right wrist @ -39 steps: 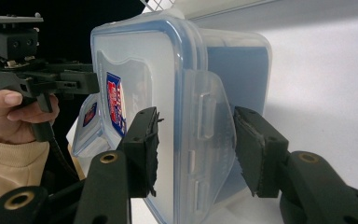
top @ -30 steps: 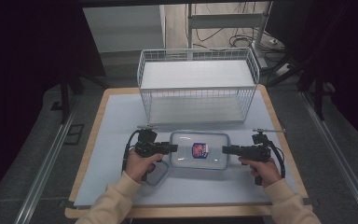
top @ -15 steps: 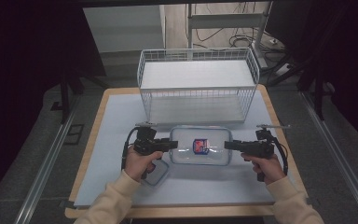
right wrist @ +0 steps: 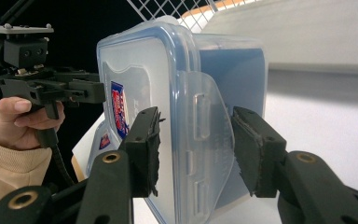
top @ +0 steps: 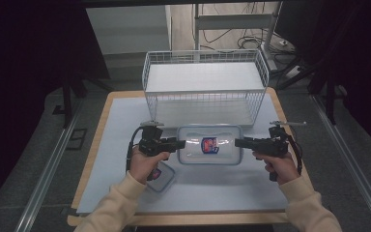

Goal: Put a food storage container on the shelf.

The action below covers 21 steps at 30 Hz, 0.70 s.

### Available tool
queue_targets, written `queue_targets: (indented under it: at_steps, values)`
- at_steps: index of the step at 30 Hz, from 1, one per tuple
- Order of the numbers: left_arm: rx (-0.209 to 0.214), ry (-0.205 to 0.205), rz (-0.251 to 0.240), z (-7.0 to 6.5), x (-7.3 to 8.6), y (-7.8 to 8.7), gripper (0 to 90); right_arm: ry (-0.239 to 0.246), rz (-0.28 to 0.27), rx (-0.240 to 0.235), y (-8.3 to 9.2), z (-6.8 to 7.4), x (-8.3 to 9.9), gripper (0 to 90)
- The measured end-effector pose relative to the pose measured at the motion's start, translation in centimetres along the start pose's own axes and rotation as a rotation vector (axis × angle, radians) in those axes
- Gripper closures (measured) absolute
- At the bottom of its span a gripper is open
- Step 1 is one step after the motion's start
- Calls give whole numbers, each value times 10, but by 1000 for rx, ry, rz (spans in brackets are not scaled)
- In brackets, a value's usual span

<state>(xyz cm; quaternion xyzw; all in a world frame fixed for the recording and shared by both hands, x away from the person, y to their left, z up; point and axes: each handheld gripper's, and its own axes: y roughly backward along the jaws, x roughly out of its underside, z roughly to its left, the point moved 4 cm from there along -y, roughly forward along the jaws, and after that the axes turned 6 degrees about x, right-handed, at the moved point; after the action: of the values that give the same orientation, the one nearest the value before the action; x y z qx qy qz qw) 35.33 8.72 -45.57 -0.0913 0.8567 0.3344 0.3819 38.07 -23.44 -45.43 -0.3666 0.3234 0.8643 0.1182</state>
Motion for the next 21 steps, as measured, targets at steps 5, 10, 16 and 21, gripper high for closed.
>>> queue_targets:
  at_steps: [5,10,16,21]
  values:
    - [-1,-18,-15,-5,-11,7,603,16,-8,-3,5,6,-10,530]
    - [-1,-35,-40,-10,-26,16,607,44,-25,-3,11,14,-26,530]
    - [-1,-62,-67,-15,-43,28,608,68,-48,-11,16,24,-44,530]
    - [1,-74,-88,-18,-59,36,609,72,-60,-25,18,29,-59,530]
